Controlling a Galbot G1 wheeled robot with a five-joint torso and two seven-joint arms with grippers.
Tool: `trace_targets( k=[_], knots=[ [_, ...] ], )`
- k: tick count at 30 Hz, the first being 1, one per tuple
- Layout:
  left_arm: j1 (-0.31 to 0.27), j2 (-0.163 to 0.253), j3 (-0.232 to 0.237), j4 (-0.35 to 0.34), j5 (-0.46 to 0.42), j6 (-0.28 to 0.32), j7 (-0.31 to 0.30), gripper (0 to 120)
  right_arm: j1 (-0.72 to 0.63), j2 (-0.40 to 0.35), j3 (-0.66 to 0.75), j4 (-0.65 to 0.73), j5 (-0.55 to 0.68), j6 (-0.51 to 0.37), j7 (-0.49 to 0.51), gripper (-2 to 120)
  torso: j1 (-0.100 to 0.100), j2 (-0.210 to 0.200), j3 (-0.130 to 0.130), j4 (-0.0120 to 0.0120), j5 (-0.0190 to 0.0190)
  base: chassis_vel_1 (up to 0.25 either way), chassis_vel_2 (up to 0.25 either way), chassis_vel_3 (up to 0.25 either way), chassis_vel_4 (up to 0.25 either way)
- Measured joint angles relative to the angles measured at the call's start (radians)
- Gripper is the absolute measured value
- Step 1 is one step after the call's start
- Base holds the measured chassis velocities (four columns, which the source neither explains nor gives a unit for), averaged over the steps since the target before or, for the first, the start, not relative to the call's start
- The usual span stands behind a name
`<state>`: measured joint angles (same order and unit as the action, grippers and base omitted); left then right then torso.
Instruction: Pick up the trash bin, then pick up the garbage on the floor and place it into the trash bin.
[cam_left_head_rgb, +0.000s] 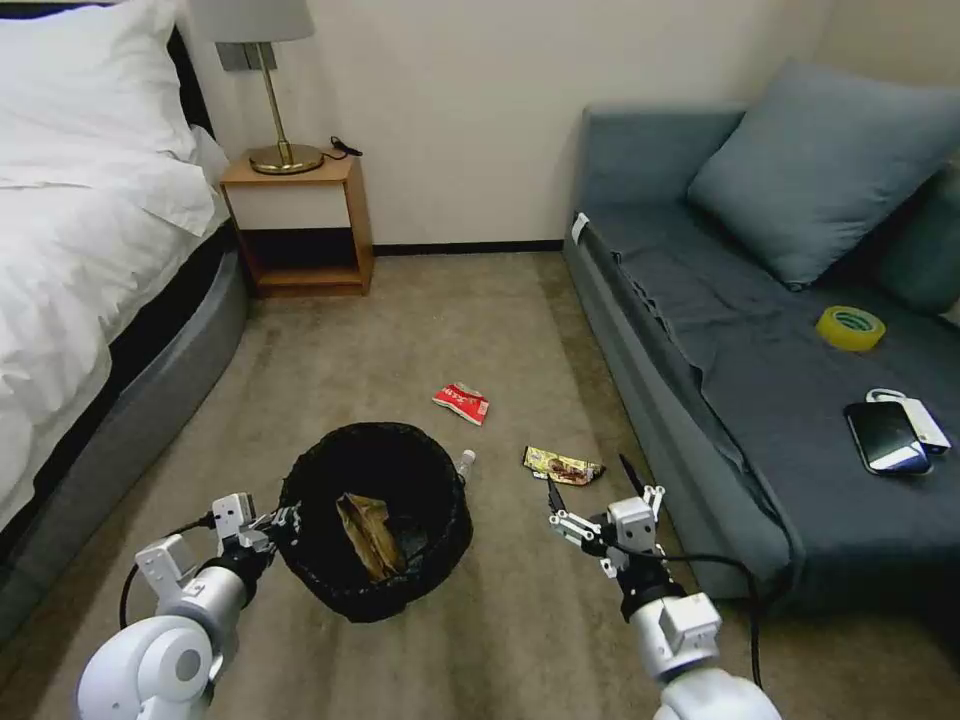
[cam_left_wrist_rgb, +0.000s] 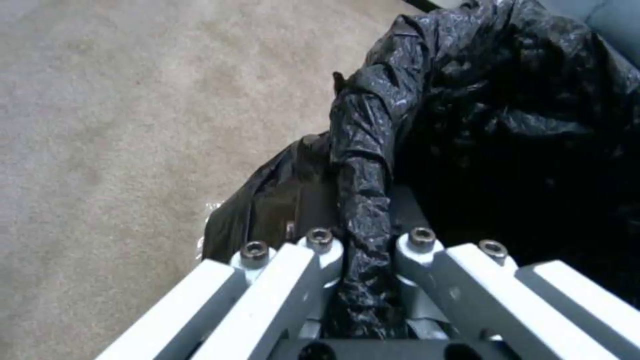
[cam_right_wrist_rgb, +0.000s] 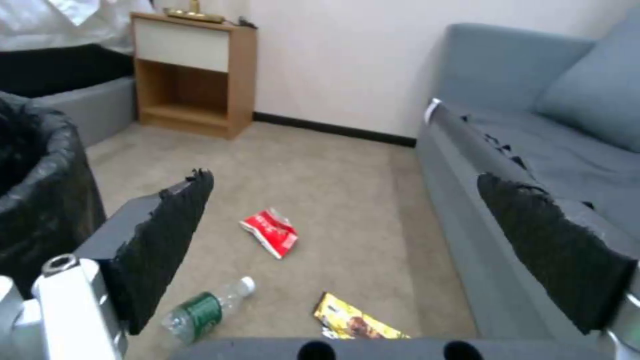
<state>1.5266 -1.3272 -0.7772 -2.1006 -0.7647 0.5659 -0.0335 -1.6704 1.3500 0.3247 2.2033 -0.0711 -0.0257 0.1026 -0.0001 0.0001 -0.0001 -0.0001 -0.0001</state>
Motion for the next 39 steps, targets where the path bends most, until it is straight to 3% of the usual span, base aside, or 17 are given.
trace_targets(
  k=[29, 39],
  knots=[
    [-0.002, 0.013, -0.018, 0.004, -0.013, -0.009, -0.002, 4, 0.015, -0.001, -0.014, -0.024, 0.006, -0.007, -0.023, 100, 0.0, 0.0, 0.0, 0.0001, 0.0001, 0.0, 0.0, 0.0, 0.0],
    [-0.009, 0.019, -0.02, 0.007, -0.02, -0.01, -0.004, 4, 0.022, -0.002, -0.013, -0.029, 0.017, -0.006, -0.027, 100, 0.0, 0.0, 0.0, 0.0001, 0.0003, -0.102, 0.093, 0.101, -0.09]
  ],
)
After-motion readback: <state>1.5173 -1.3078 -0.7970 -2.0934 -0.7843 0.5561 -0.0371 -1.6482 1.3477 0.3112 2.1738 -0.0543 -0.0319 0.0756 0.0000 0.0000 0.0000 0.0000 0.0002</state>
